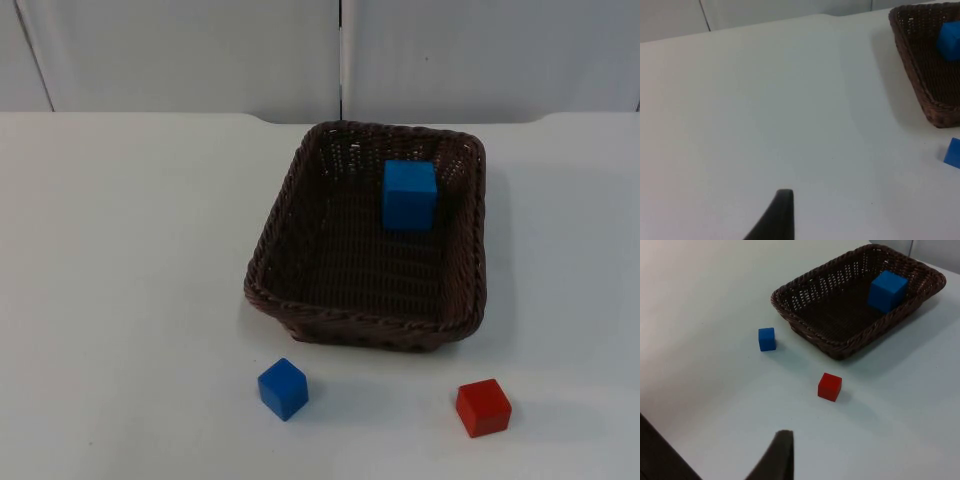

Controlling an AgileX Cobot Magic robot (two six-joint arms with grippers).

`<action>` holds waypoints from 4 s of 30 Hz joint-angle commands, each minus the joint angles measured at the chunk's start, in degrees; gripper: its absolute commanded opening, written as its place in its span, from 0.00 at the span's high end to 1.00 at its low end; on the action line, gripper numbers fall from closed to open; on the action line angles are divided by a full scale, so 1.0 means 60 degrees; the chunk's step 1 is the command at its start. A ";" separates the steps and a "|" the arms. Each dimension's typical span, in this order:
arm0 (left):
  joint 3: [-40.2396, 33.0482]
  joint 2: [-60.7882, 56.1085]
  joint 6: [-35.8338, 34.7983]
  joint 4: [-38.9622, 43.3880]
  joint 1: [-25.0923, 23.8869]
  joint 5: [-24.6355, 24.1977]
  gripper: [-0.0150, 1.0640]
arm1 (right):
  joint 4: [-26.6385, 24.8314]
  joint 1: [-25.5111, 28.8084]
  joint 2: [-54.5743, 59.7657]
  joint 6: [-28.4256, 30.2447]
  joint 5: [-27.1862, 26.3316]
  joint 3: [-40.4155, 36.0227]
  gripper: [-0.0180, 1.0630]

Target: Pick up the basket with the left hand and place the largest block into the basket with the right hand.

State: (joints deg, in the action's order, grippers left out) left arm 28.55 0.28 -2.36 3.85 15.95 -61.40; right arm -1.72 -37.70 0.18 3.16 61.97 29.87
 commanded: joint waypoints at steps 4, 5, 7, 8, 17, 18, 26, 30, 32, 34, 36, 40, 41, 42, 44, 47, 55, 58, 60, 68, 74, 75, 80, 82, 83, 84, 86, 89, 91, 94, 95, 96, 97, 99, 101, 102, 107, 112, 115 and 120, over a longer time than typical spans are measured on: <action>-0.0040 -0.0047 0.0021 -0.0002 0.0071 -0.0021 0.01 | -0.0010 -0.0028 -0.0030 0.0046 -0.0018 -0.0052 0.01; -0.0040 -0.0047 0.0021 -0.0002 0.0071 -0.0021 0.01 | -0.0010 -0.0028 -0.0030 0.0046 -0.0018 -0.0052 0.01; -0.0040 -0.0047 0.0021 -0.0002 0.0071 -0.0021 0.01 | -0.0010 -0.0028 -0.0030 0.0046 -0.0018 -0.0052 0.01; -0.0040 -0.0047 0.0021 -0.0002 0.0071 -0.0021 0.01 | -0.0010 -0.0028 -0.0030 0.0004 -0.0018 -0.0052 0.01; -0.0040 -0.0047 0.0021 -0.0002 0.0071 -0.0021 0.01 | -0.0010 -0.0028 -0.0030 -0.0024 -0.0018 -0.0052 0.01; -0.0040 -0.0047 0.0021 -0.0002 0.0071 -0.0021 0.01 | -0.0010 -0.0028 -0.0030 -0.0024 -0.0018 -0.0052 0.01; -0.0040 -0.0047 0.0021 -0.0002 0.0071 -0.0021 0.01 | -0.0010 -0.0028 -0.0030 -0.0055 -0.0018 -0.0052 0.01; -0.0040 -0.0047 0.0021 -0.0002 0.0071 -0.0021 0.01 | -0.0010 -0.0028 -0.0030 -0.0055 -0.0018 -0.0052 0.01; -0.0040 -0.0047 0.0021 -0.0002 0.0071 -0.0021 0.01 | -0.0010 -0.0028 -0.0030 -0.0055 -0.0018 -0.0052 0.01; -0.0040 -0.0047 0.0021 -0.0002 0.0071 -0.0021 0.01 | -0.0010 -0.0028 -0.0030 -0.0055 -0.0018 -0.0052 0.01; -0.0040 -0.0047 0.0021 -0.0002 0.0071 -0.0021 0.01 | -0.0010 -0.0028 -0.0030 -0.0055 -0.0018 -0.0052 0.01; -0.0040 -0.0047 0.0021 -0.0002 0.0071 -0.0021 0.01 | -0.0010 -0.0028 -0.0030 -0.0053 -0.0018 -0.0052 0.01; -0.0040 -0.0047 0.0021 -0.0002 0.0071 -0.0021 0.01 | -0.0010 -0.0028 -0.0030 -0.0053 -0.0039 -0.0052 0.01; -0.0040 -0.0047 0.0021 -0.0002 0.0071 -0.0021 0.01 | -0.0010 -0.0028 -0.0030 -0.0053 -0.0039 -0.0052 0.01; -0.0040 -0.0047 0.0021 -0.0002 0.0071 -0.0021 0.01 | -0.0010 -0.0028 -0.0030 -0.0053 -0.0039 -0.0052 0.01; -0.0040 -0.0047 0.0021 -0.0002 0.0071 -0.0021 0.01 | -0.0010 -0.0028 -0.0030 -0.0053 -0.0039 -0.0052 0.01; -0.0040 -0.0047 0.0021 0.0056 -0.0144 -0.0021 0.01 | -0.0010 -0.0028 -0.0030 -0.0053 -0.0039 -0.0052 0.01; -0.0040 -0.0047 0.0021 0.0056 -0.0364 -0.0021 0.01 | -0.0010 -0.0028 -0.0030 -0.0053 -0.0039 -0.0052 0.01; -0.0040 -0.0047 0.0021 0.0062 -0.0636 -0.0021 0.01 | -0.0010 -0.0028 -0.0030 -0.0053 -0.0039 -0.0052 0.01; -0.0040 -0.0047 0.0021 0.0079 -0.1714 -0.0021 0.01 | 0.0008 -0.0028 -0.0030 -0.0053 -0.0037 -0.0052 0.01; -0.0040 -0.0047 0.0021 0.0079 -0.2457 -0.0021 0.01 | 0.0008 -0.0028 -0.0030 -0.0053 -0.0037 -0.0052 0.01; -0.0040 -0.0047 0.0021 0.0079 -0.2457 -0.0021 0.01 | 0.0008 -0.0028 -0.0030 -0.0053 -0.0037 -0.0052 0.01; -0.0040 -0.0047 0.0021 0.0079 -0.2862 -0.0021 0.01 | 0.0008 -0.0028 -0.0030 -0.0116 -0.0037 -0.0052 0.01; -0.0040 -0.0047 0.0021 0.0097 -0.2899 -0.0021 0.01 | 0.0008 -0.0028 -0.0030 -0.0168 -0.0037 -0.0052 0.01; -0.0040 -0.0047 0.0021 0.0137 -0.2899 -0.0021 0.01 | 0.0008 -0.0008 -0.0030 -0.0164 -0.0037 -0.0052 0.01; -0.0040 -0.0047 0.0021 0.0137 -0.2899 -0.0021 0.01 | 0.0008 0.0013 -0.0030 -0.0164 -0.0037 -0.0052 0.01; -0.0040 -0.0047 0.0021 0.0183 -0.2899 -0.0021 0.01 | 0.0008 0.0219 -0.0030 -0.0164 -0.0037 -0.0052 0.01; -0.0040 -0.0047 0.0021 0.0183 -0.2899 -0.0021 0.01 | 0.0008 0.0391 -0.0030 -0.0164 -0.0037 -0.0052 0.01; -0.0040 -0.0047 0.0021 0.0183 -0.2899 -0.0021 0.01 | 0.0008 0.0859 -0.0030 -0.0164 -0.0037 -0.0052 0.01; -0.0040 -0.0047 0.0021 0.0183 -0.2899 -0.0021 0.01 | 0.0008 0.1210 -0.0030 -0.0164 -0.0037 -0.0052 0.01; -0.0040 -0.0047 0.0021 0.0183 -0.2899 -0.0021 0.01 | 0.0008 0.1393 -0.0030 -0.0164 -0.0037 -0.0052 0.01; -0.0040 -0.0047 0.0021 0.0183 -0.2899 -0.0021 0.01 | 0.0008 0.1578 -0.0030 -0.0164 -0.0037 -0.0052 0.01; -0.0040 -0.0047 0.0021 0.0183 -0.2899 -0.0021 0.01 | 0.0008 0.1727 -0.0030 -0.0164 -0.0037 -0.0052 0.01; -0.0040 -0.0047 0.0021 0.0183 -0.2899 -0.0021 0.01 | 0.0008 0.1900 -0.0030 -0.0164 -0.0037 -0.0052 0.01; -0.0040 -0.0047 0.0021 0.0183 -0.2899 -0.0021 0.01 | 0.0008 0.2186 -0.0030 -0.0164 -0.0037 -0.0052 0.01; -0.0040 -0.0047 0.0021 0.0183 -0.2899 -0.0021 0.01 | 0.0008 0.2292 -0.0030 -0.0164 -0.0037 -0.0052 0.01; -0.0040 -0.0047 0.0021 0.0183 -0.2899 -0.0021 0.01 | 0.0008 0.2782 -0.0030 -0.0164 -0.0037 -0.0052 0.01; -0.0040 -0.0047 0.0021 0.0183 -0.2899 -0.0021 0.01 | 0.0008 0.3509 -0.0030 -0.0164 -0.0037 -0.0052 0.01; -0.0040 -0.0047 0.0021 0.0183 -0.2899 -0.0021 0.01 | 0.0008 0.4159 -0.0030 -0.0164 -0.0037 -0.0052 0.01; -0.0040 -0.0047 0.0021 0.0183 -0.2899 -0.0021 0.01 | 0.0008 0.5016 -0.0030 -0.0164 -0.0037 -0.0052 0.01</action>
State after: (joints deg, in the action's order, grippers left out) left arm 28.55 0.28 -2.14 4.44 -1.30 -61.40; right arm -1.72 -8.88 0.18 2.18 61.97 29.87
